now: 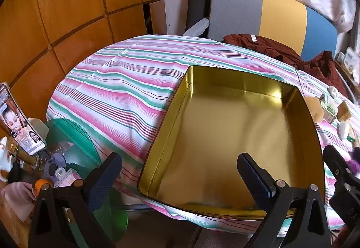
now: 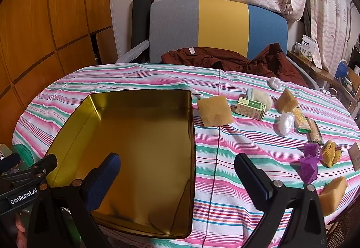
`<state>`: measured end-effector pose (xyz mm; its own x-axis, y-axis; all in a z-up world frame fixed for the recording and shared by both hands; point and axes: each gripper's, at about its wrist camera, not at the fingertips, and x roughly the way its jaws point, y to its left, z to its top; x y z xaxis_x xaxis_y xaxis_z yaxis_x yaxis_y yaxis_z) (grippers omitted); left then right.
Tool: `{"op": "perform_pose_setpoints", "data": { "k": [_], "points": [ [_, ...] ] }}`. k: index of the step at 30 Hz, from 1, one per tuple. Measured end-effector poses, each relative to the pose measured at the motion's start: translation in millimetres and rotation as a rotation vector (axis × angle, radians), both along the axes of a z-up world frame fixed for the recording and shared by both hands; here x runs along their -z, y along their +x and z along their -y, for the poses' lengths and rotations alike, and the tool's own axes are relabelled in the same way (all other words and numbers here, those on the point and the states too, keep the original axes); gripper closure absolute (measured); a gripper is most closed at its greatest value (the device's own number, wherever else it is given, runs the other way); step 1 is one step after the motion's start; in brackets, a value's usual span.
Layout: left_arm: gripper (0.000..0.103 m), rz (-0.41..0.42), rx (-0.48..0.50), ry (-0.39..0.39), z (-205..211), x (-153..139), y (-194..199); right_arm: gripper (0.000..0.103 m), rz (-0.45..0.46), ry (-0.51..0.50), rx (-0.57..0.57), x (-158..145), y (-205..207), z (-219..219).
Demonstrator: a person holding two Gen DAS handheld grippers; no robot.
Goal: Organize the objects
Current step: 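Move the right gripper to a yellow sponge and grasp it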
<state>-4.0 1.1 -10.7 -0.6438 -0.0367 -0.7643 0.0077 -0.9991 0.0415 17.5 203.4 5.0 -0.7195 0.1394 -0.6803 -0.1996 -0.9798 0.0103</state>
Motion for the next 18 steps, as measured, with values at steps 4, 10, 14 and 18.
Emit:
{"op": "perform_pose_setpoints", "data": {
  "k": [4, 10, 14, 18],
  "points": [
    [0.0, -0.001, 0.003, -0.002, -1.4, -0.2, 0.3, 0.0, 0.003, 0.003, 0.001, 0.8, 0.6, -0.2],
    [0.0, -0.005, 0.005, 0.0, -2.2, -0.7, 0.4, 0.0, 0.006, 0.002, 0.007, 1.6, 0.4, -2.7],
    [0.0, -0.003, 0.014, 0.006, -4.0, 0.1, 0.8, 0.0, 0.004, 0.006, 0.006, 0.5, 1.2, -5.0],
    [0.0, -0.014, 0.037, 0.016, -8.6, 0.0, 3.6, 0.0, -0.026, 0.036, -0.004, -6.4, 9.2, -15.4]
  ]
}}
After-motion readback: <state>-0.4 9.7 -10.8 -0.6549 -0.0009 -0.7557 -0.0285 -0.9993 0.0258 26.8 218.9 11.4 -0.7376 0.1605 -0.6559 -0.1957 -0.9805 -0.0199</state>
